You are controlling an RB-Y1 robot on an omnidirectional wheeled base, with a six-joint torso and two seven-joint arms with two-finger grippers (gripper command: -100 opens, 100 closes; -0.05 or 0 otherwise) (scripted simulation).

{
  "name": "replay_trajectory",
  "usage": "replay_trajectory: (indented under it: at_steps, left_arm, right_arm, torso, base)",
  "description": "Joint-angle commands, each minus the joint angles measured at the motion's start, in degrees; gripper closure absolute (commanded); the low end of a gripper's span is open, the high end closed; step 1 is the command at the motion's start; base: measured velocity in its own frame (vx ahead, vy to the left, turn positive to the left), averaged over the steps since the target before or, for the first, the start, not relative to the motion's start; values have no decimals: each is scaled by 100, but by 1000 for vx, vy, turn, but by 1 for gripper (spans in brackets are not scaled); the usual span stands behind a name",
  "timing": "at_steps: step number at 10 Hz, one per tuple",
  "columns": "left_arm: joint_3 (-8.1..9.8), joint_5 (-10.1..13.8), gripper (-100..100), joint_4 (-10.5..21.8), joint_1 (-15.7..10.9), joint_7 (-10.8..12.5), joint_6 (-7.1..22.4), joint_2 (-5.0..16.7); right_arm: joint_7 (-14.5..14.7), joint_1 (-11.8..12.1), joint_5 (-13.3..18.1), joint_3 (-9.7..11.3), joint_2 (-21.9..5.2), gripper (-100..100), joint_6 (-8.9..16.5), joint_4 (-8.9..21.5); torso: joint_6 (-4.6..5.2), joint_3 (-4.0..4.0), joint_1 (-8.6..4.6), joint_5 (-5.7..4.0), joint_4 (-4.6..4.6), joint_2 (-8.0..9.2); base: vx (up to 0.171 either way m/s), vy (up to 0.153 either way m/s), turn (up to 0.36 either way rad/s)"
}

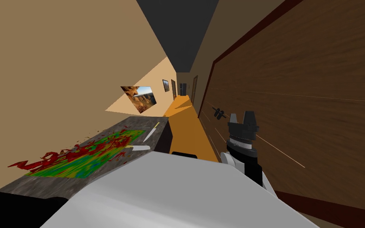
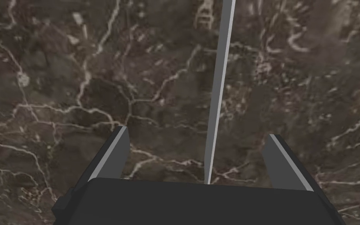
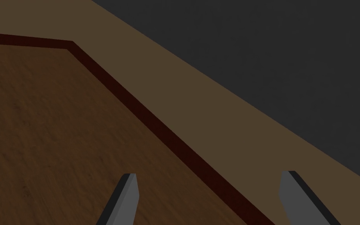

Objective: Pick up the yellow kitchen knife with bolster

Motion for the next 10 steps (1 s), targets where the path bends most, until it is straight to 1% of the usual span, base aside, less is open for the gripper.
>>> replay_trajectory:
  at_steps: [1,2,3,4,5,9,10]
  left_arm:
    - [-31,13,-100,-112,-113,42,172,81]
    - [-104,21,-100,-189,-270,90,310,163]
    - [-141,24,-100,-227,-349,114,379,204]
    - [-119,23,-100,-194,-296,100,316,178]
    - [-115,25,100,-203,-297,105,338,184]
    - [-122,21,100,-199,-291,101,341,186]
    - [-122,22,0,-200,-291,103,340,186]
  right_arm:
    - [0,0,0,0,0,0,0,0]
    - [0,0,0,0,0,0,0,0]
    - [0,0,0,0,0,0,0,0]
    - [0,0,0,0,0,0,0,0]
    - [0,0,0,0,0,0,0,0]
    - [0,0,0,0,0,0,0,0]
    - [0,0,0,0,0,0,0,0]
  torso:
    - [0,0,0,0,0,0]
    - [0,-1,0,0,0,-1]
    - [0,-1,2,0,0,-2]
    - [0,-1,1,0,-1,-2]
    - [0,-3,-3,-1,-1,-6]
    - [1,-4,-5,-1,2,-11]
    - [2,-5,-5,-1,1,-12]
  base:
    - [-31,15,44]
    - [-29,22,63]
    - [-29,19,56]
    - [-12,6,6]
    - [0,0,0]
    - [0,0,0]
    - [0,0,0]
